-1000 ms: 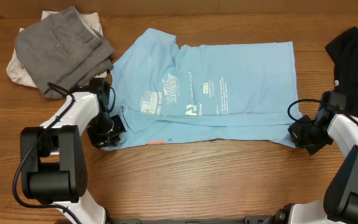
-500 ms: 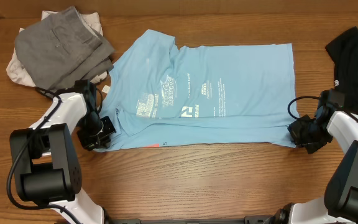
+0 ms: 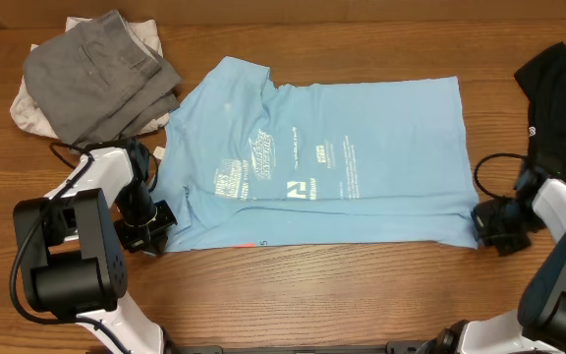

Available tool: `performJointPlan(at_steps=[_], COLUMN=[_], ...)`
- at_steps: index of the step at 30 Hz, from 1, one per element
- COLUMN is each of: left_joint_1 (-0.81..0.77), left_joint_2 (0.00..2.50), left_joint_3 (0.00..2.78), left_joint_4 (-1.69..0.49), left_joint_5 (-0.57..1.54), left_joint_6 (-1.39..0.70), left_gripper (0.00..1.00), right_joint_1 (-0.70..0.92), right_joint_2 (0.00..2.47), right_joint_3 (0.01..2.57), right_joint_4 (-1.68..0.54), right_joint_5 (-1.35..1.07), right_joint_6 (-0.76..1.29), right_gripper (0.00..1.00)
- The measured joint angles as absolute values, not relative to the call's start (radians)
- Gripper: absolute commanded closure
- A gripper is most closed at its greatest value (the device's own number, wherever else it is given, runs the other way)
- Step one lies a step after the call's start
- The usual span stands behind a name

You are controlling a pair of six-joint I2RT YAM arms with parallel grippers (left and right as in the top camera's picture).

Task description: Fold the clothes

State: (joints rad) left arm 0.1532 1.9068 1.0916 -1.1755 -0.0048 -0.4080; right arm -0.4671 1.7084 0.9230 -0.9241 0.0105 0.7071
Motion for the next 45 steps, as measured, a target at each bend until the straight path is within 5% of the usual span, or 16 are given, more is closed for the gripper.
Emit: performJointPlan(at_steps=[12,14,17,20,21,22,23,28,34,40,45], left_joint_1=[0.153,0.153,0.153,0.153,0.152,0.151,0.146,0.071,-0.121,-0.207,-0.198], left_joint_2=[1.814,1.739,1.618,1.530,1.506,1.490,1.477,1.460,1.460,1.471,1.544], left_joint_3=[1.084,1.084,1.084,1.084,1.084,1.084,1.084,1.084,1.084,1.084,1.084], left_joint_4=[-1.221,-1.227,-1.247,-1.257,-1.255,-1.248,-1.237,-1.202,-1.173,-1.155,-1.143], left_joint_5=[-0.027,-0.028,-0.030,-0.026,-0.018,-0.004,0.017,0.154,0.187,0.112,0.030], left_joint_6=[-0.414,-0.414,-0.419,-0.418,-0.414,-0.413,-0.411,-0.390,-0.498,-0.632,-0.599], left_gripper=[0.93,0.82,0.77,0.53,0.34,0.03,0.00,0.08,0.41,0.43,0.32], right_joint_1=[-0.534,-0.535,-0.536,-0.536,-0.536,-0.534,-0.531,-0.472,-0.368,-0.282,-0.250], right_joint_2=[1.537,1.480,1.409,1.351,1.329,1.310,1.294,1.266,1.266,1.266,1.266], right_joint_3=[0.903,0.903,0.906,0.918,0.921,0.923,0.925,0.928,0.928,0.928,0.924], right_joint_4=[-0.994,-1.016,-1.039,-1.037,-1.037,-1.039,-1.041,-1.044,-1.043,-1.029,-0.980], right_joint_5=[0.041,0.041,0.005,-0.104,-0.153,-0.198,-0.237,-0.359,-0.416,-0.421,-0.420], right_joint_6=[0.707,0.709,0.678,0.609,0.583,0.561,0.542,0.503,0.537,0.565,0.572], right_gripper=[0.95,0.82,0.28,0.09,0.09,0.08,0.08,0.07,0.01,0.00,0.00])
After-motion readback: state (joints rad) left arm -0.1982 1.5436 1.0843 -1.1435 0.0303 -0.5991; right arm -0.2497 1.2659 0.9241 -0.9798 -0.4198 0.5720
